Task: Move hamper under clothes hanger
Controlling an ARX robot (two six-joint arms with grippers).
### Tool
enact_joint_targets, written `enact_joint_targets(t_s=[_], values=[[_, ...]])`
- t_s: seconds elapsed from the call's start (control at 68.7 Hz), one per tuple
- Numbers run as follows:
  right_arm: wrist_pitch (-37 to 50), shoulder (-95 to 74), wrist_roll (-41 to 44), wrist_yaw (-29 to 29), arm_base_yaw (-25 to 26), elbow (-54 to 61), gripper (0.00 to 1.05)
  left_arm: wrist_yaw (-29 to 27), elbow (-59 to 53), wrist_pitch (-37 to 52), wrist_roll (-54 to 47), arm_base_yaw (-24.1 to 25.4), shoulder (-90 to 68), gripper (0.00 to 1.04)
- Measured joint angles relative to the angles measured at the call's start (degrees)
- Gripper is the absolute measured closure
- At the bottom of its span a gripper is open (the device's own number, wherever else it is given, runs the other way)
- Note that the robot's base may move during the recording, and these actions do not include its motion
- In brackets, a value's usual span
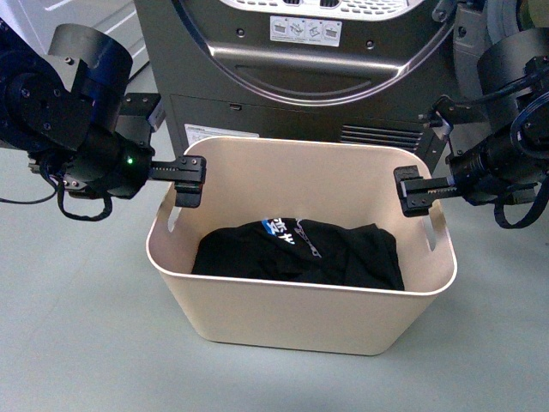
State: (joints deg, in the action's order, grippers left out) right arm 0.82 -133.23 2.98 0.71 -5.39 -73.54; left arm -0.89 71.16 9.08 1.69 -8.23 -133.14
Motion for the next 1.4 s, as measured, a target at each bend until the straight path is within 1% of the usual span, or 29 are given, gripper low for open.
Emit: enact_joint_targets(t_s=[0.379,0.655,0.801,1.121,1.18,1.238,1.252,1.311,1.325,1.369,1.398], values=[[-0.44,-1.27,-1.40,1.14,-0.33,-1.84,0.08,0.50,1.14,1.01,1.14,-2.21,-3.06,0.07],[-0.44,-2.80,-1.84,1.44,-1.66,-2.51,0.08,0.42,1.14,1.38,1.11,-1.90,-3.15,0.07],[-0.44,-3.67,-1.99,2.51,-2.38,-2.84,0.08,-0.07,0.98,1.46,0.81,-1.31,-3.15,0.07],[-0.57,-5.40,-2.86,4.26,-1.90,-3.93,0.08,-0.15,0.74,2.10,-0.04,-1.33,-3.43,0.07],[-0.57,-5.51,-3.08,4.44,-1.88,-3.93,0.09,-0.22,0.74,2.21,-0.15,-1.46,-3.72,0.14],[-0.57,-5.62,-3.28,4.55,-1.88,-3.93,0.17,-0.28,0.74,2.21,-0.15,-1.64,-4.04,0.23],[-0.57,-5.64,-3.30,4.68,-1.88,-3.93,0.21,-0.26,0.72,2.21,-0.15,-1.68,-4.13,0.26],[-0.55,-5.75,-3.34,5.11,-1.88,-3.93,0.28,-0.17,0.57,2.34,-0.15,-1.79,-4.33,0.34],[-0.55,-5.77,-3.34,5.40,-1.88,-3.96,0.31,-0.13,0.44,2.49,-0.11,-1.88,-4.39,0.37],[-0.57,-5.88,-3.43,5.92,-1.88,-3.96,0.37,-0.11,0.35,2.56,-0.11,-1.97,-4.48,0.42],[-0.57,-5.97,-3.48,6.43,-1.88,-3.98,0.42,-0.09,0.26,2.60,-0.11,-2.03,-4.57,0.48]])
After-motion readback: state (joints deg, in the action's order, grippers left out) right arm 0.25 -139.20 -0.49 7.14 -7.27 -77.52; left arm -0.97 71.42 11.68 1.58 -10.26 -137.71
